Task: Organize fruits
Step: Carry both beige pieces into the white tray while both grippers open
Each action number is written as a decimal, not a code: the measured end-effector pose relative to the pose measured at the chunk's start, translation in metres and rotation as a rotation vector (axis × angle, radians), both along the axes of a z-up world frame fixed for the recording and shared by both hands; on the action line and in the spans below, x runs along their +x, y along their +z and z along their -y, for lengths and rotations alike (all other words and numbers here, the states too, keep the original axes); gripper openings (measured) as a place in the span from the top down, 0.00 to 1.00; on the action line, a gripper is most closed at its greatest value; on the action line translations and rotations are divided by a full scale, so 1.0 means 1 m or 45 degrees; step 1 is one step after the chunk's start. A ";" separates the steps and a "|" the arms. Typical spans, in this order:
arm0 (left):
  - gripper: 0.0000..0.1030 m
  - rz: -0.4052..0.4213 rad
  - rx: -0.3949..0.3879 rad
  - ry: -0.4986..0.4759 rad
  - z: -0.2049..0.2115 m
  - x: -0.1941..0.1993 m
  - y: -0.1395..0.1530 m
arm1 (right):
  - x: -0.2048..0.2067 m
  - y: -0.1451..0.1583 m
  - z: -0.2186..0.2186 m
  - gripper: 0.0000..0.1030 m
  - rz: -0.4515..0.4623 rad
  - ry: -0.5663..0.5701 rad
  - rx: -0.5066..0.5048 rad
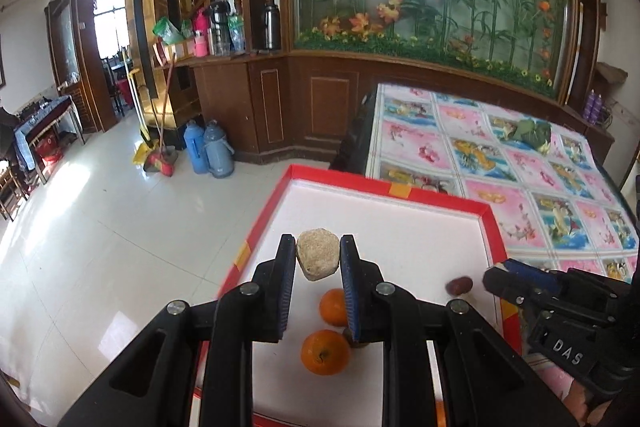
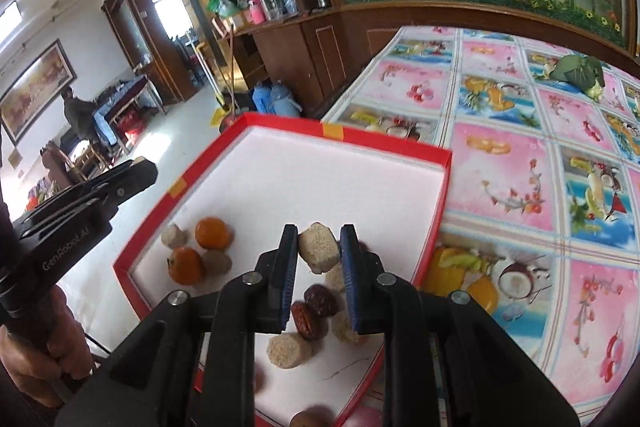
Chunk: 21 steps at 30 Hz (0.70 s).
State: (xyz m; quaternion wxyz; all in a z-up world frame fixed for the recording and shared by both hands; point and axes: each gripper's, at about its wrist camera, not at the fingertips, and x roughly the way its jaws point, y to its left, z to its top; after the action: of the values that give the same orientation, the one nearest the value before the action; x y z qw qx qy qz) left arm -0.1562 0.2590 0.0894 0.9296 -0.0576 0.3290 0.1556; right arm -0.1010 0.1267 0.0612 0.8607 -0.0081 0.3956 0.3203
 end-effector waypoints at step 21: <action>0.79 -0.137 0.081 0.008 0.000 0.010 -0.029 | -0.003 -0.033 -0.022 0.77 -0.047 0.034 -0.078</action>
State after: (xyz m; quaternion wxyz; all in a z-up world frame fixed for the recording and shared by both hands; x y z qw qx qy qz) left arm -0.1460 0.2595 0.0605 0.9115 -0.0207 0.3731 0.1716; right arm -0.1043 0.1484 0.0283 0.8482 -0.0338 0.4209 0.3197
